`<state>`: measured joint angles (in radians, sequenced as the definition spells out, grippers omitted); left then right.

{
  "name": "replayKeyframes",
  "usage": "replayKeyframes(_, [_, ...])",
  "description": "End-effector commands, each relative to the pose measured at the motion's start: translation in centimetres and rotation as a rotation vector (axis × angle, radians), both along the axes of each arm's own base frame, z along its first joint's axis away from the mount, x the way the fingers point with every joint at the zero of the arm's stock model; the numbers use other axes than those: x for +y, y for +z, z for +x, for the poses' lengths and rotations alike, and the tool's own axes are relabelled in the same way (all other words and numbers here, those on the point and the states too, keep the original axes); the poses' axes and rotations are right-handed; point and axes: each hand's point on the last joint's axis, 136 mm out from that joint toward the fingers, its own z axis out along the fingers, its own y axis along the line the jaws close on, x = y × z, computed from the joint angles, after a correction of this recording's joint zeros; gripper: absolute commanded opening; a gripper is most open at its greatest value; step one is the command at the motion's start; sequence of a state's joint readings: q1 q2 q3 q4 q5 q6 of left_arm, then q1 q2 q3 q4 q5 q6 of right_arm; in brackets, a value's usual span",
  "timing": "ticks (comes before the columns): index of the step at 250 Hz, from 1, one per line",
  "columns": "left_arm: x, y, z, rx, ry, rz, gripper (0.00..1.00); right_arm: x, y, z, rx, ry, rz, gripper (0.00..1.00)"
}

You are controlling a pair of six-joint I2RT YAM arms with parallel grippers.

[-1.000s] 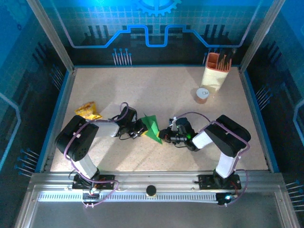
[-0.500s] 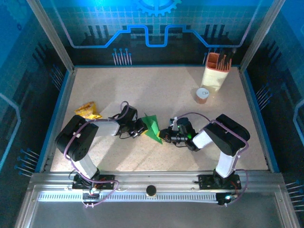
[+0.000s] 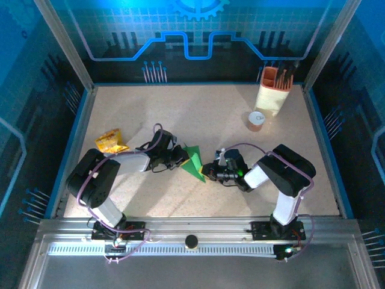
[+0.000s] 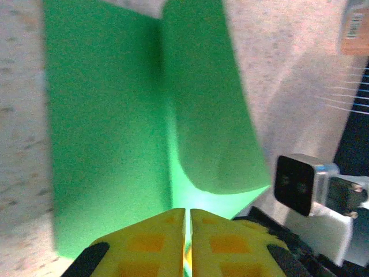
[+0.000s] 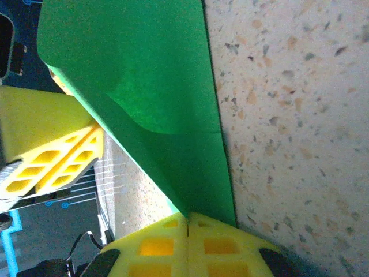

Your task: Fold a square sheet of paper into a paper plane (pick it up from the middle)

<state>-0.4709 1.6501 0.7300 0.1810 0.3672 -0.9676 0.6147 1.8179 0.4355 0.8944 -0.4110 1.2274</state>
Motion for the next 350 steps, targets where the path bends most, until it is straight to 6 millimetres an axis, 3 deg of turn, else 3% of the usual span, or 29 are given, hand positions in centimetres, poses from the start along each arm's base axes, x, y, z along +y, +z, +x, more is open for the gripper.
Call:
replayKeyframes(1, [-2.4,1.8,0.9,-0.074,-0.078,-0.087,0.12,-1.8,-2.7,-0.7,0.077,-0.047,-0.057,0.0])
replayKeyframes(51, [-3.5,0.9,1.2,-0.051,-0.096,-0.108,0.11,-1.9,-3.0,-0.8,0.086,-0.059,-0.041,0.0])
replayKeyframes(174, [-2.9,-1.6,1.6,0.003,-0.053,-0.054,0.11,-2.2,-2.8,-0.6,0.079,-0.065,-0.069,0.0])
replayKeyframes(350, [-2.7,-3.0,1.9,0.045,-0.039,-0.011,0.11,-2.2,-2.8,-0.7,0.087,-0.058,-0.071,0.0])
